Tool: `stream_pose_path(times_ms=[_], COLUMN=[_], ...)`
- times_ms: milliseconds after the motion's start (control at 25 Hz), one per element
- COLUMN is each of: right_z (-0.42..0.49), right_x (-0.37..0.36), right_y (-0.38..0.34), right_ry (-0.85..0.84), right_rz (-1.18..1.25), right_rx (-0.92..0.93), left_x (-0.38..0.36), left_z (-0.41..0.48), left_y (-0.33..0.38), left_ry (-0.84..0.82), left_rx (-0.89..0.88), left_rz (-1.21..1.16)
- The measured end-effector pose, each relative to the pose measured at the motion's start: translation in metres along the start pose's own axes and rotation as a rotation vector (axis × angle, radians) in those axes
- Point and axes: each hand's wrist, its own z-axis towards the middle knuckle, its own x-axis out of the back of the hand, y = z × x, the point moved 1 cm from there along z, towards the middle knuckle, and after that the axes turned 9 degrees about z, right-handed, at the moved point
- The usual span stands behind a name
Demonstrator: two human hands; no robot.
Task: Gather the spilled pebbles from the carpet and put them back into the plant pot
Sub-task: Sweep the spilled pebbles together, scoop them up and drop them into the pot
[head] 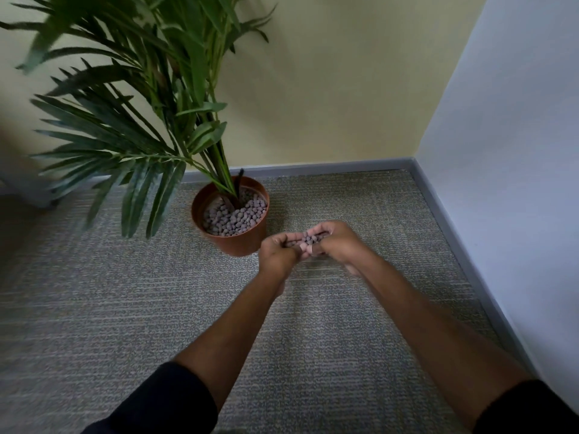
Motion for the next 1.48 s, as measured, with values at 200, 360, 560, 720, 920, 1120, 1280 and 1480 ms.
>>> stream_pose_path(times_ms=[200,360,560,720,920,1120,1280,1480], right_z=[0.014,0.035,0.056,0.064,0.061,0.052,0.043,0.027], right_x=[-0.033,-0.079,-0.122,-0.126,-0.109,-0.063,-0.014,0.022], right_y=[-0.05,-0.084,-0.102,-0.104,-0.107,-0.097,-0.06,0.008], right_ry=[-0.057,-0.103,-0.14,-0.117,-0.078,-0.037,-0.005,0.013], right_rz=[-0.017,-0.072,-0.115,-0.112,-0.043,-0.004,-0.075,-0.248], right_rx=[0.077,0.111,0.095,0.063,0.041,0.074,0.037,-0.039], left_x=[0.035,0.073,0.108,0.117,0.114,0.096,0.063,0.031], left_z=[-0.001,0.006,0.015,0.027,0.034,0.027,0.016,0.001], left_y=[0.043,0.072,0.087,0.083,0.074,0.066,0.048,-0.012], left_ry=[0.075,0.173,0.238,0.268,0.389,0.487,0.302,0.043], left_rx=[-0.039,-0.025,-0.01,0.043,0.028,-0.011,-0.074,-0.069], left_rz=[-0.053,-0.11,-0.078,-0.037,0.132,0.023,0.146,0.563])
